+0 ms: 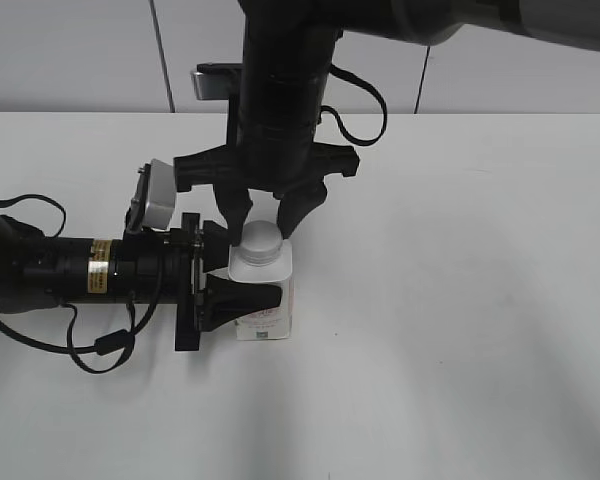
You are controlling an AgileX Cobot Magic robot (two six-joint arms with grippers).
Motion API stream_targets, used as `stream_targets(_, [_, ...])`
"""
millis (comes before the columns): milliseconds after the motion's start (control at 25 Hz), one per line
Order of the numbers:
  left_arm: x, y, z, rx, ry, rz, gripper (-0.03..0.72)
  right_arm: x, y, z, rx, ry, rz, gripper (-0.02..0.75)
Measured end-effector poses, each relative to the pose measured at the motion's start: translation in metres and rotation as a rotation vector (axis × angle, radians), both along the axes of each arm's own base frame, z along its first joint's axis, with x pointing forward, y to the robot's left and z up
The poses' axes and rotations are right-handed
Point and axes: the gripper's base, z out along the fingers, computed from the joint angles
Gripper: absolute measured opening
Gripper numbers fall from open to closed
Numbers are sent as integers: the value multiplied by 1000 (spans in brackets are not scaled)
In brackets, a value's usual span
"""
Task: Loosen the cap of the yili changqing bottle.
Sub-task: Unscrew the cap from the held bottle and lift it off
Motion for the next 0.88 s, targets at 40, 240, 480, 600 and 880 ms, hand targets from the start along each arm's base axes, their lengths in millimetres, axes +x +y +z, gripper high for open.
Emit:
stream_targets(40, [0,0,0,0,0,0,419,0,0,0,0,-3,16,403])
stream_targets(240, [0,0,0,0,0,0,419,0,0,0,-2,-50,231,403])
stream_targets(480, [0,0,0,0,0,0,419,0,0,0,-3,-136,629,402])
stream_targets(600, [0,0,0,0,0,0,419,0,1,0,-1,-179,830,402])
stream_targets(880, [0,0,0,0,0,0,419,-1,1,0,4,-271,1245,402])
